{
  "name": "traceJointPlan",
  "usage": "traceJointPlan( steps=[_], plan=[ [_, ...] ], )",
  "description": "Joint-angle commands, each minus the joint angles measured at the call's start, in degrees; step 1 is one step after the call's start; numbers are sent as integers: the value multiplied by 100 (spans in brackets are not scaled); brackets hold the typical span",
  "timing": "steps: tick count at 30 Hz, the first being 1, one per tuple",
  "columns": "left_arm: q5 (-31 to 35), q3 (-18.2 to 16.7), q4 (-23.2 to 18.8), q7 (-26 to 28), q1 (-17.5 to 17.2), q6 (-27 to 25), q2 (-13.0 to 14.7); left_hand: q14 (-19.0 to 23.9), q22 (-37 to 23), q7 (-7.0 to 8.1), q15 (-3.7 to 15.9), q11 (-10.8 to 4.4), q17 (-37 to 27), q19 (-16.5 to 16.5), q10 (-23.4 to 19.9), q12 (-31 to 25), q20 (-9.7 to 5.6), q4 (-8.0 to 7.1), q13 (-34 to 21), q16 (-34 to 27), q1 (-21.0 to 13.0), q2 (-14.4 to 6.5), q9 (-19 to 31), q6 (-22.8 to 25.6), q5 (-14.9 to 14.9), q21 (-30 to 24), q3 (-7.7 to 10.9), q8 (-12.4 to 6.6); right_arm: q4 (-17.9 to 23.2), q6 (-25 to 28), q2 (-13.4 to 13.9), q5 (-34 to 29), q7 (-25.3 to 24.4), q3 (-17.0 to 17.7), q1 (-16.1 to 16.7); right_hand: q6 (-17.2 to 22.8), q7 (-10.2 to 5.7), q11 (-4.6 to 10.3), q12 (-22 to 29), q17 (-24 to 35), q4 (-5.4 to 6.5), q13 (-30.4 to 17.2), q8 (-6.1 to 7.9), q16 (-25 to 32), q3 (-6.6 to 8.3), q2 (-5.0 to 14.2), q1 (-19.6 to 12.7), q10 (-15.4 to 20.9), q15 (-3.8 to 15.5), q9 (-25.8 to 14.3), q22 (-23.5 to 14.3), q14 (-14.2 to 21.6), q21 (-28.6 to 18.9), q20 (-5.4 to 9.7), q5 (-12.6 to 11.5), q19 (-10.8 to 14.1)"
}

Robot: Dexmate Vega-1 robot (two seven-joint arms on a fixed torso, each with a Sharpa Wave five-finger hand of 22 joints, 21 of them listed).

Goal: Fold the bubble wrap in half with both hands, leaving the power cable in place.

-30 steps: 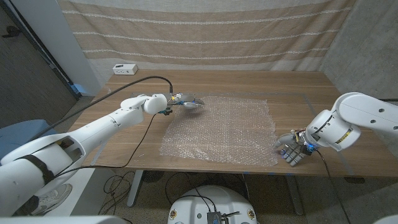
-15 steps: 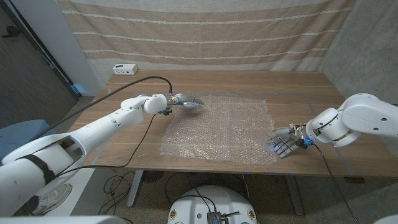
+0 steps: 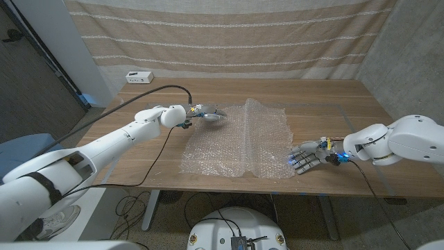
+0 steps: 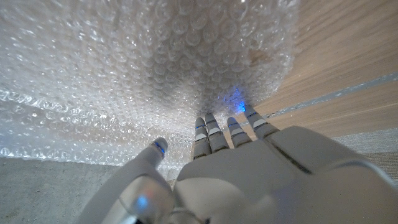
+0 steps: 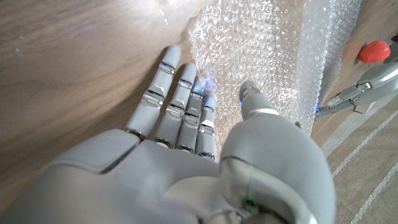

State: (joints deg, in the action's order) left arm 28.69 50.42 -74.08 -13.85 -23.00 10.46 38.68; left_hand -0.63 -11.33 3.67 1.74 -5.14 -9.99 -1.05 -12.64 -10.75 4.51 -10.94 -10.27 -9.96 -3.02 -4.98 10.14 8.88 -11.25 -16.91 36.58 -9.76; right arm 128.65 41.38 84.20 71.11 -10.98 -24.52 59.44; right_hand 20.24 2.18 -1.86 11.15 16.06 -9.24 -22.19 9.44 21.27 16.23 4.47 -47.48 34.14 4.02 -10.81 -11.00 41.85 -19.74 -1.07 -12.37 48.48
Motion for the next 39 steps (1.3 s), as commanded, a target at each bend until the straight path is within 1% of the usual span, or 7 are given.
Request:
traceJointPlan(
  steps=[1,7,12,16,18,25,39],
  plan=[
    [4,22,-41,-28,12,-37,-3,-50,-8,-6,353,17,-11,-24,22,-15,-21,15,-25,-17,56,-454,-4,-27,-25,15,-21,-30,556,-395,338,-24,-1369,538,750,-2155,-152,3,-69,631,34,967,-6,-3,-257,-29,-469,-2321,-143,-24,-106,-656,-70,-120,-124,-322],
    [-9,29,-29,-47,24,-16,-16,-53,-8,-10,353,16,-9,-28,19,-22,-20,17,-25,-19,72,-455,-4,-28,-29,18,-22,-35,883,1346,-555,-103,-2446,265,46,-3414,-943,255,-62,1382,81,909,51,176,-506,51,-811,-3782,22,-61,-318,-1443,-196,-56,-187,-863],
    [-13,38,-6,-50,36,10,-27,-53,-8,-5,361,15,-8,-27,25,-25,-21,19,-24,-21,84,-454,-5,-30,-32,19,-23,-38,912,1359,-948,-260,-3362,295,274,-2330,-1,40,546,1615,-25,843,404,614,-443,241,-1624,-2729,458,-94,-288,-721,-622,604,-275,-366],
    [-13,42,13,-49,47,16,-36,-55,-7,-2,360,19,-7,-26,33,-25,-25,20,-24,-21,93,-453,-5,-36,-34,20,-23,-38,915,1065,-1137,-676,-3734,300,547,-739,84,28,1615,1821,-121,538,711,1054,-247,91,-3313,-1182,966,-193,-378,792,-1419,1287,-196,335],
    [-8,44,11,-56,52,13,-33,-56,-7,-5,362,20,-7,-27,37,-26,-26,21,-24,-21,97,-453,-5,-40,-35,21,-23,-39,932,838,-1200,-894,-3960,363,761,357,37,36,2446,1997,4,194,958,1076,-228,222,-3773,-137,926,-296,-641,1450,-2058,1327,50,437],
    [-26,41,28,-70,60,23,-28,-70,-7,9,355,25,-5,-30,49,-29,-26,25,-24,-19,115,-448,-6,-57,-39,26,-25,-38,918,-159,-1272,-1749,-4258,657,1556,2702,-58,-162,3268,2157,86,-160,1702,715,-229,321,-3938,660,882,-482,-773,2001,-2948,1332,177,304],
    [-38,39,39,-71,70,31,-33,-77,-7,14,356,24,-3,-29,77,-29,-34,30,-23,-21,141,-436,-6,-50,-44,30,-29,-49,467,-2215,-1603,-3717,-3252,827,2320,2696,-110,-139,3204,2249,83,-49,1650,522,-166,356,-3958,618,860,-454,-700,2011,-3130,1334,203,-46]
  ],
)
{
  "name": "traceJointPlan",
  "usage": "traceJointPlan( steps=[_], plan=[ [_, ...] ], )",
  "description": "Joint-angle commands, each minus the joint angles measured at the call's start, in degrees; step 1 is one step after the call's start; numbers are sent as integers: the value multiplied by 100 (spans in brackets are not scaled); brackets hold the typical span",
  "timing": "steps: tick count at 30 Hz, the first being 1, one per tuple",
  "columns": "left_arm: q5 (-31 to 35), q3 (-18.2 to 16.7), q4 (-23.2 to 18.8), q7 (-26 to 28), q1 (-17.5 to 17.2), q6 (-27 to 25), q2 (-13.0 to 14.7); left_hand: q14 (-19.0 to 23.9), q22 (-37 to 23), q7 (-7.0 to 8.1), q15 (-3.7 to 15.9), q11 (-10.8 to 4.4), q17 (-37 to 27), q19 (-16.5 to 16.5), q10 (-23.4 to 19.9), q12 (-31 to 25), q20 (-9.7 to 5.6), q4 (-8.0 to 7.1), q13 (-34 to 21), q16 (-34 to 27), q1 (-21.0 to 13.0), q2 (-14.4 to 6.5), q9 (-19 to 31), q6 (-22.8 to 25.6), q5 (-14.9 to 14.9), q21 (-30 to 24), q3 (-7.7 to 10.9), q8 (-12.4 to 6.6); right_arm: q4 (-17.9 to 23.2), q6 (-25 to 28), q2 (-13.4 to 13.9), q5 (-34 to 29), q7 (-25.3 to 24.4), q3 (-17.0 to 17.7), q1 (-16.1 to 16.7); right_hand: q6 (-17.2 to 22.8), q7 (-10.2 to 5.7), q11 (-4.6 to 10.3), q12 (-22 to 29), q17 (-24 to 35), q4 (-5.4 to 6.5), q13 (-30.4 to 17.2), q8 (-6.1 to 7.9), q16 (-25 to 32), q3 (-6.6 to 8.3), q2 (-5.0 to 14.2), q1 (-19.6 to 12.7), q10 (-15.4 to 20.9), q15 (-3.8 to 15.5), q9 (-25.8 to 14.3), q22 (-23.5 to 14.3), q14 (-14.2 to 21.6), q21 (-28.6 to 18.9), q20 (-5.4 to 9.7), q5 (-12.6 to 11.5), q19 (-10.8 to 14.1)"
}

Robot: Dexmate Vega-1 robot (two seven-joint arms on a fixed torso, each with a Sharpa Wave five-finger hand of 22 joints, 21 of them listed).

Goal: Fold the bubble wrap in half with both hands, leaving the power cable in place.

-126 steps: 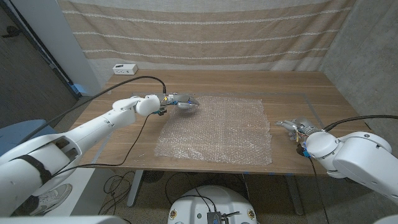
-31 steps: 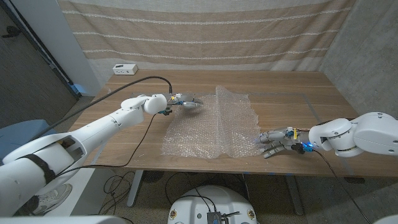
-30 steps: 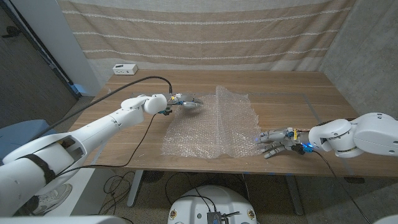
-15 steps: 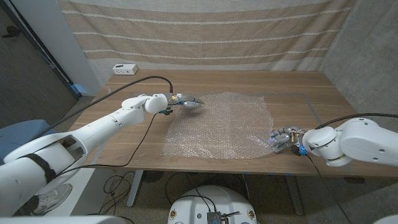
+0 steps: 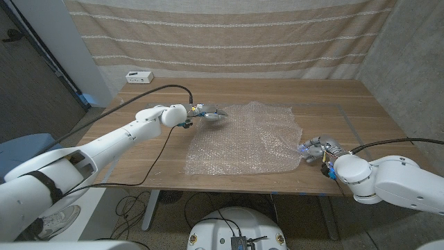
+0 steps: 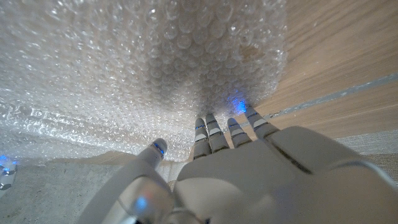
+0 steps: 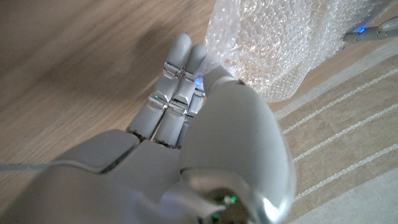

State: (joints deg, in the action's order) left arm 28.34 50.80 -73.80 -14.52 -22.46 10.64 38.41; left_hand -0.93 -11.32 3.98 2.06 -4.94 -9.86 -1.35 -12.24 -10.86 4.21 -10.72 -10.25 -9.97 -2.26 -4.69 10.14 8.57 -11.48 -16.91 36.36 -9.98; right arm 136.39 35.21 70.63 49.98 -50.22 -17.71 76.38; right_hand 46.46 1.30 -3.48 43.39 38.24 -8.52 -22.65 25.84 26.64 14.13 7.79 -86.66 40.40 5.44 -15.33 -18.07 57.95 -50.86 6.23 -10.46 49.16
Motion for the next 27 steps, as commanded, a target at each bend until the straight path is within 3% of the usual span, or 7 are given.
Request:
traceJointPlan(
  steps=[1,7,14,27],
  plan=[
    [0,0,10,4,16,10,-5,-46,-8,-16,330,5,-16,-1,37,-19,-3,8,-25,-20,67,-465,-7,-19,-21,32,-8,-27,-314,-1677,-263,-1738,745,151,635,83,-16,30,-23,42,16,-15,11,-28,53,38,-40,-34,712,-1,10,390,-24,604,9,-158],
    [10,-2,-14,0,16,-15,0,-51,-8,-15,329,7,-14,0,35,-25,-3,11,-25,-19,75,-462,-7,-12,-24,34,-8,-32,-224,-1887,-505,-2664,696,189,728,145,2,24,-5,112,13,-66,26,-38,93,81,-65,-58,685,3,25,382,-79,579,-16,-253],
    [17,-11,-15,17,26,-25,-3,-43,-7,-15,332,8,-13,2,37,-29,-4,14,-25,-24,83,-462,-7,-11,-27,36,-7,-34,-194,-2371,-728,-3494,968,331,907,193,19,29,-2,189,-3,-75,42,-23,118,64,-79,-47,665,8,55,393,-130,546,-53,-305],
    [26,15,73,38,90,37,-52,-31,-6,-15,334,7,-10,-1,39,-36,-4,18,-24,-29,92,-469,-7,-11,-33,41,-1,-37,-336,-3015,-1272,-4041,1964,566,893,88,-27,58,-49,288,-19,-68,-6,-60,143,4,-73,-115,679,14,109,317,-191,596,-88,-436]
  ],
)
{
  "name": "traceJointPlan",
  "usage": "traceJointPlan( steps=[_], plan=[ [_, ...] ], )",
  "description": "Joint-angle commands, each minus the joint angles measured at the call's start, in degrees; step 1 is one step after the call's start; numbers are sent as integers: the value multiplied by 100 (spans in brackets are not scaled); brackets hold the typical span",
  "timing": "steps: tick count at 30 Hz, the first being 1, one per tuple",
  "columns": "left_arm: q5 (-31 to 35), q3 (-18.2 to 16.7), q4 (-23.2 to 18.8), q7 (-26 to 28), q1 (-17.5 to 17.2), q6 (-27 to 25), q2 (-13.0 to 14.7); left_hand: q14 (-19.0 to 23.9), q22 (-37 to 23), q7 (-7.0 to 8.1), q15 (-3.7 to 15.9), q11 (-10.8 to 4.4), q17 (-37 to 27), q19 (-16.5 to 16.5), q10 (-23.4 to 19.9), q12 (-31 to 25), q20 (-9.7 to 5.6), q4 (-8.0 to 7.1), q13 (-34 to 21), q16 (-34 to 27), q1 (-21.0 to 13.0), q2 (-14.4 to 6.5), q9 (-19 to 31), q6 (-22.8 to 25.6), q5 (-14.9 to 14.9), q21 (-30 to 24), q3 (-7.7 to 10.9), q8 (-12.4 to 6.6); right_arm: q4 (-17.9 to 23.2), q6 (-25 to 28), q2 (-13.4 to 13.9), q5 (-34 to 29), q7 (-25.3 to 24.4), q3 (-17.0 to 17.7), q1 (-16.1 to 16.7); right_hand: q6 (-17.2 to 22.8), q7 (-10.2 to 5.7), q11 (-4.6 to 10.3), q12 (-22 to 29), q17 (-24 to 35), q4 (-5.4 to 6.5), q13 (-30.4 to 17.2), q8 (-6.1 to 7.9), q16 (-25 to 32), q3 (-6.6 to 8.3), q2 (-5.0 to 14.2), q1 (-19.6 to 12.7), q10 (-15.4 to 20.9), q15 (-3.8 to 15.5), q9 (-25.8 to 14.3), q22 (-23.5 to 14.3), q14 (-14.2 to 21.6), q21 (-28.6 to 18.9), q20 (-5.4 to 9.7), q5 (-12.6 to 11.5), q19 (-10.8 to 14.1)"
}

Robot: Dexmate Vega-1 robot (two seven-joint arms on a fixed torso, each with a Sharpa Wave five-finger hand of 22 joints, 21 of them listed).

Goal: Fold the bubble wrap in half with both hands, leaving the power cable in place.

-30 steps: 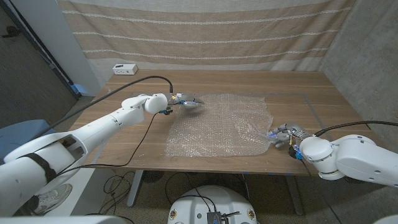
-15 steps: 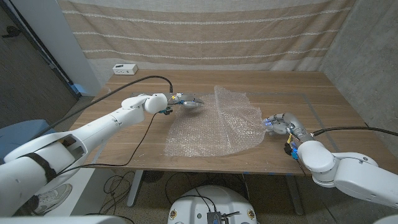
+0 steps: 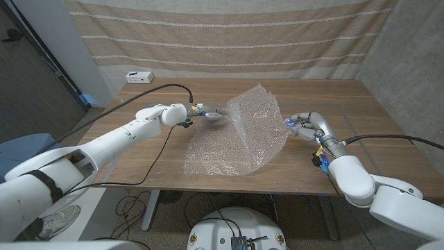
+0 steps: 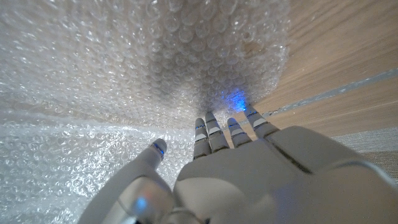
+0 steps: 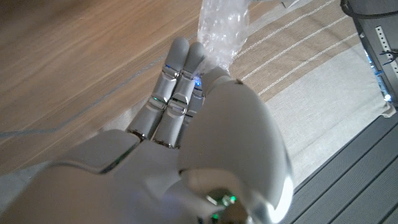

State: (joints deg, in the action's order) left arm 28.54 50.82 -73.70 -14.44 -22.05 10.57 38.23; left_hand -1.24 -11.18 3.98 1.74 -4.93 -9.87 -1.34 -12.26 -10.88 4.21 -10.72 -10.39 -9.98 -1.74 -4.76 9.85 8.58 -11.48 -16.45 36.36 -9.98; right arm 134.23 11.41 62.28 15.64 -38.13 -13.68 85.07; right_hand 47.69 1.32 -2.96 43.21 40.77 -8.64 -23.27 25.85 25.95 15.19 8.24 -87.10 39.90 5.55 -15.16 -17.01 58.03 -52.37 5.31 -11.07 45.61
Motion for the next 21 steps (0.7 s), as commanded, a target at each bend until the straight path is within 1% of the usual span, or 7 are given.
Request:
traceJointPlan(
  steps=[1,5,9,12,16,21],
  plan=[
    [1,15,72,28,54,55,-38,1,-20,-17,366,3,-9,1,40,-35,-5,18,-11,-29,40,-463,21,-11,-33,-5,0,-38,-143,-673,-475,-610,857,163,-10,-34,-31,6,-33,38,-10,-5,-7,5,39,-43,-30,-67,671,-4,5,304,-42,688,-27,-90],
    [5,22,95,38,67,64,-50,1,-20,-18,365,5,-8,1,41,-36,-3,19,-10,-29,42,-464,21,-11,-35,-4,1,-39,-239,-811,-591,-626,1252,147,-167,-34,-38,14,-40,50,-11,5,-10,-16,47,-51,-29,-66,677,-3,18,283,-55,689,-29,-121],
    [-3,19,103,44,67,56,-49,5,-20,-20,370,-5,-7,2,43,-38,-4,19,-10,-30,45,-465,21,-8,-36,-2,4,-40,-333,-964,-624,-510,1741,153,-343,-34,-44,13,-49,64,-7,16,-13,-33,56,-49,-26,-73,679,-2,28,272,-75,690,-28,-143],
    [-6,21,112,44,70,52,-50,6,-20,-24,370,-4,-7,0,43,-40,-3,19,-10,-30,47,-466,21,-10,-38,0,5,-40,-392,-1062,-667,-515,1996,122,-484,-48,-60,25,-56,73,2,24,-22,-46,61,-43,-16,-75,675,-1,35,265,-93,694,-24,-157],
    [-18,28,138,42,75,57,-62,7,-19,-22,364,1,-7,1,40,-43,-11,20,-10,-30,49,-467,21,-13,-39,1,7,-39,-488,-1220,-766,-565,2249,34,-689,-72,-58,4,-67,84,3,40,-38,-80,68,-50,-11,-83,690,1,45,239,-126,697,-14,-182],
    [-31,35,169,50,84,71,-77,7,-19,-21,366,2,-6,2,41,-44,-8,20,-10,-30,51,-468,21,-15,-40,2,9,-39,-680,-1419,-874,-486,2694,-150,-1028,-89,-55,-21,-80,94,7,61,-55,-121,76,-54,-3,-89,702,4,59,222,-175,695,1,-205]
  ],
)
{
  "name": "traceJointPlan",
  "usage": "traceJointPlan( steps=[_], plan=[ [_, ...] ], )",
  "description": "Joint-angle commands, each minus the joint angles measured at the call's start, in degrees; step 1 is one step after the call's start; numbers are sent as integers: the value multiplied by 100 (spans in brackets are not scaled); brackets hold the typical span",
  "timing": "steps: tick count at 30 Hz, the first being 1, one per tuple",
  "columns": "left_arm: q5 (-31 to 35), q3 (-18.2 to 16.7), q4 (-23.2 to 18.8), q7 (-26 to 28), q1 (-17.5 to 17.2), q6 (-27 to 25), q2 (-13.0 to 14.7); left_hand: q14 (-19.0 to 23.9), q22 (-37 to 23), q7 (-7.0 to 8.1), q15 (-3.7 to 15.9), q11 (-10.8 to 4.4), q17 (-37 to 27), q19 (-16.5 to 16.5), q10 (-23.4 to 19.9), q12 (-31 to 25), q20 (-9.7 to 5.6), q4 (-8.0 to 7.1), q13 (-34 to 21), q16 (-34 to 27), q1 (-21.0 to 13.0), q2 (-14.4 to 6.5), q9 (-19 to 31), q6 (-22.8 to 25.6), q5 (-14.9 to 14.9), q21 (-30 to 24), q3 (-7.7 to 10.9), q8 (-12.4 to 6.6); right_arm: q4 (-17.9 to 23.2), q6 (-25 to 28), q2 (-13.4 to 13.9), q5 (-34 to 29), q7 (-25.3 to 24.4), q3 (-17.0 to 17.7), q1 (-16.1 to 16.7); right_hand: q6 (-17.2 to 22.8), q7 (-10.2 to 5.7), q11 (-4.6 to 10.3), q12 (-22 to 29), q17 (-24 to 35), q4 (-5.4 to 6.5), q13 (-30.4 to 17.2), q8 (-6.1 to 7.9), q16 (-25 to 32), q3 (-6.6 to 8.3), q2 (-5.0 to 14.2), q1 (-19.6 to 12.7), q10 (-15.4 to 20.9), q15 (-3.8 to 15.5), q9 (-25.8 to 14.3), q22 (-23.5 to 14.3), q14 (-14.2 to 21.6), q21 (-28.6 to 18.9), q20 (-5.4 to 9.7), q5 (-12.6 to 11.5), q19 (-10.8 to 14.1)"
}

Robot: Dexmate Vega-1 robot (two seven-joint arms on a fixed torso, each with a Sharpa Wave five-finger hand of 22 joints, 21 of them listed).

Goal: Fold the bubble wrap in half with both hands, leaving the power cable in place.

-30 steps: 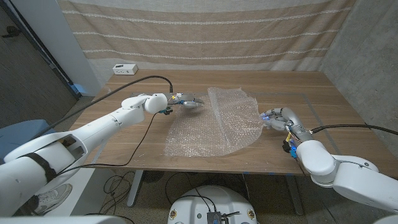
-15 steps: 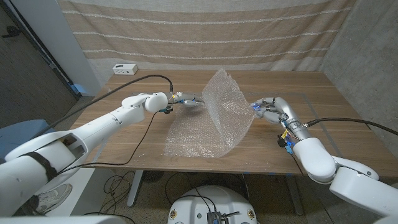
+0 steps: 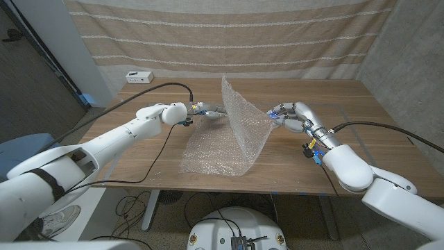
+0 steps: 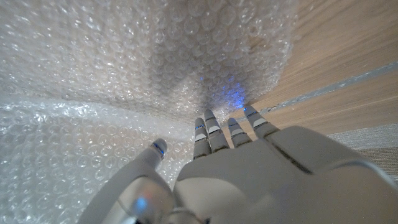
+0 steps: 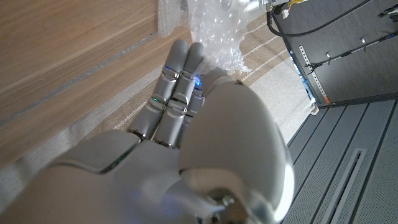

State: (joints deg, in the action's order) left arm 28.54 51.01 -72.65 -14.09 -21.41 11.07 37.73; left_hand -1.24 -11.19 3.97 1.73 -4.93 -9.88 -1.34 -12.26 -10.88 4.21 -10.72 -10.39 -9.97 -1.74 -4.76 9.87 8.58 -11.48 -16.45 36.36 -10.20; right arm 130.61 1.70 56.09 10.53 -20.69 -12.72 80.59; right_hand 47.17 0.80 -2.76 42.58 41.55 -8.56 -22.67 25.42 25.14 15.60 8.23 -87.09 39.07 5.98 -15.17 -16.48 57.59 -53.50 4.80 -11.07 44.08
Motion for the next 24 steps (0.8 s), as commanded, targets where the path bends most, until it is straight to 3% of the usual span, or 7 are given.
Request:
traceJointPlan(
  steps=[1,24],
  plan=[
    [-28,19,67,15,23,17,-29,6,-18,-21,364,3,-5,2,42,-44,-8,20,-10,-29,52,-469,20,-14,-41,2,10,-17,-344,-457,-261,45,1036,-278,-644,-51,-10,-39,-19,16,2,6,-20,-48,35,-53,0,-6,658,5,9,264,-71,746,5,-56],
    [-51,115,350,37,174,139,-176,5,-18,-11,366,11,-5,2,59,-46,-13,18,-9,-28,61,-477,20,-31,-48,10,22,-14,-1221,-876,-620,588,2812,-1240,-2140,-198,12,-41,-126,-137,-16,131,-162,-377,70,-114,-1,-108,688,21,97,148,-287,751,66,-196]
  ],
)
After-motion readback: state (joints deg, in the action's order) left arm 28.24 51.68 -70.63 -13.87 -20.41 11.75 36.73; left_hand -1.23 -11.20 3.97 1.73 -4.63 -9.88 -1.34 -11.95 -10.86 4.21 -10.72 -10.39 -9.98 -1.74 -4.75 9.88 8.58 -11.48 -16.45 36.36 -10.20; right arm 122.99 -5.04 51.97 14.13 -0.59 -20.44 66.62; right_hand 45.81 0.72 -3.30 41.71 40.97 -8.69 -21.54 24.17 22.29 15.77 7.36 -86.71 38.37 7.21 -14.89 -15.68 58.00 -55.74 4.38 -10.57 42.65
